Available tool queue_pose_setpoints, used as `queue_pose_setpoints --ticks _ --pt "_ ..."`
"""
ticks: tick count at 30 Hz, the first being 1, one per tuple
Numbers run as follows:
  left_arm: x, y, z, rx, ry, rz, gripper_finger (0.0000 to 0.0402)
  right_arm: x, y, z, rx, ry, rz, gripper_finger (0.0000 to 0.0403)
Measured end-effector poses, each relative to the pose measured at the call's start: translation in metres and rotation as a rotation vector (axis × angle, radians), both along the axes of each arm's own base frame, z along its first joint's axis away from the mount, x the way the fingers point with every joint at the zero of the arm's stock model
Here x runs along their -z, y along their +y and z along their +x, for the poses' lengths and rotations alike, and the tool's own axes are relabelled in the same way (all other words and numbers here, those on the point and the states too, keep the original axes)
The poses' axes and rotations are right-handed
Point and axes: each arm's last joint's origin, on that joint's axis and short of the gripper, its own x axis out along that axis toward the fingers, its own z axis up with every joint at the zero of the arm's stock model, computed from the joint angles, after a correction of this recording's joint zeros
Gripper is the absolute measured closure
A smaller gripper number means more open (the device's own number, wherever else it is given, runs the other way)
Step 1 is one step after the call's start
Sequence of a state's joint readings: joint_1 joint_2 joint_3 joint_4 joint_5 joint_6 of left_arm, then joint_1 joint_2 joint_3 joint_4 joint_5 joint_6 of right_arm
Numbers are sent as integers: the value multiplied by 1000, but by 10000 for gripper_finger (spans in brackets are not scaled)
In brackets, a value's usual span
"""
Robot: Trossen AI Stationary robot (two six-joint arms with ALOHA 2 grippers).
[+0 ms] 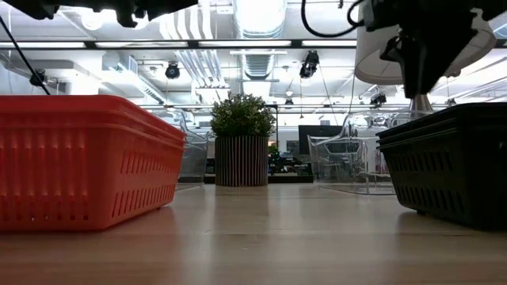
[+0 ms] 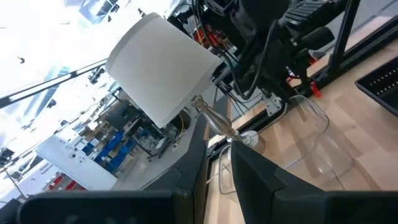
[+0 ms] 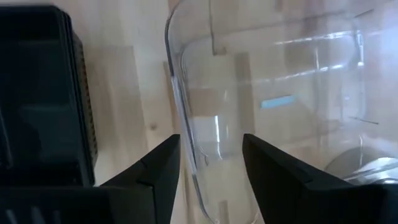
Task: Stack baskets by color
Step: Stack the right transparent bin on the left transparent bins
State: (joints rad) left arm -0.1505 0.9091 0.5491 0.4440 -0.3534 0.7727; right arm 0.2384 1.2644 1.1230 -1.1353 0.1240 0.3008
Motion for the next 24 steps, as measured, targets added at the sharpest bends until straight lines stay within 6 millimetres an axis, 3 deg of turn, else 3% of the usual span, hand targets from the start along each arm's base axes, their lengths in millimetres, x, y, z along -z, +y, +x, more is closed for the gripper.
queue_pose_setpoints --ticks 8,17,24 --pt "0 0 2 0 -10 -2 343 30 3 -1 -105 2 82 255" --pt "-3 0 3 1 -40 -9 343 57 3 2 -201 -74 45 276" --pt "-3 -1 4 1 -53 -14 343 72 2 2 -296 -128 4 315"
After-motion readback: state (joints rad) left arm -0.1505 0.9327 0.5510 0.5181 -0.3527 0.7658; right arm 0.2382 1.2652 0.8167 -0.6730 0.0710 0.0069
